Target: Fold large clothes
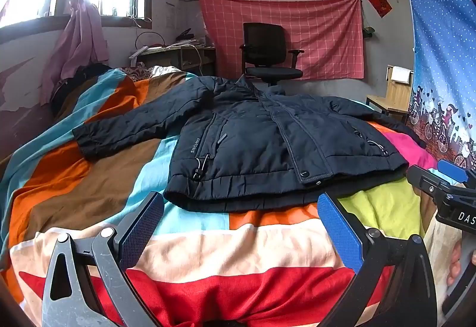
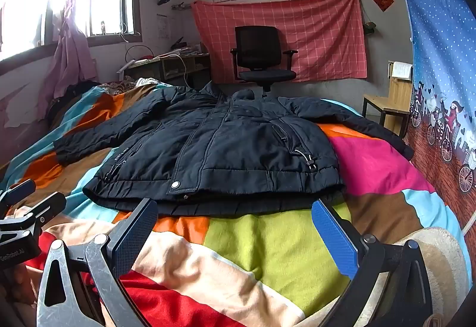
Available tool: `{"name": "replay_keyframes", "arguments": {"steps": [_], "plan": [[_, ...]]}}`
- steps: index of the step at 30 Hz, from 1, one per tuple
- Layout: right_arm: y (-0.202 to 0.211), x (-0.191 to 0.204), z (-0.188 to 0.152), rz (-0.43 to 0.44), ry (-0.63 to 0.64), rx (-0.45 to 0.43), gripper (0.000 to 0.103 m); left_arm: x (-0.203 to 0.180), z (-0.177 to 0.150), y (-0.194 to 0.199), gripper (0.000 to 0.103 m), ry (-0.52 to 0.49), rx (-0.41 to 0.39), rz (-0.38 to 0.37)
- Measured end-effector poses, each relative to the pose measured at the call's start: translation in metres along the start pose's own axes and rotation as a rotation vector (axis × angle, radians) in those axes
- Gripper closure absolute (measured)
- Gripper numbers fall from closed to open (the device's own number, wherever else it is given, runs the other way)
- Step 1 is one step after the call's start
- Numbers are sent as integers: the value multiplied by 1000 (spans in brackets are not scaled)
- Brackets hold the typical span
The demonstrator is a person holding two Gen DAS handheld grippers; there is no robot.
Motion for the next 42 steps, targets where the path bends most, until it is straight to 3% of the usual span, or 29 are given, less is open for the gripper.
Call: {"name": "replay_keyframes", "arguments": {"steps": [17, 42], "plan": [[0, 0, 0, 0, 0, -1, 0, -4, 1, -1, 2, 16, 4, -48], [1, 0, 0, 1, -1, -2, 0, -5, 3, -1, 2, 16, 5, -52]]}}
Point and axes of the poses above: each gripper's, at about its wrist camera, not at the fingertips, and y roughly against the way its jaws point, x to its left, z to its top, the point moved 7 cm from there along -y, roughly the way its jaws point, and after that the axes turned 4 degrees about -z, right-handed, at the moved point
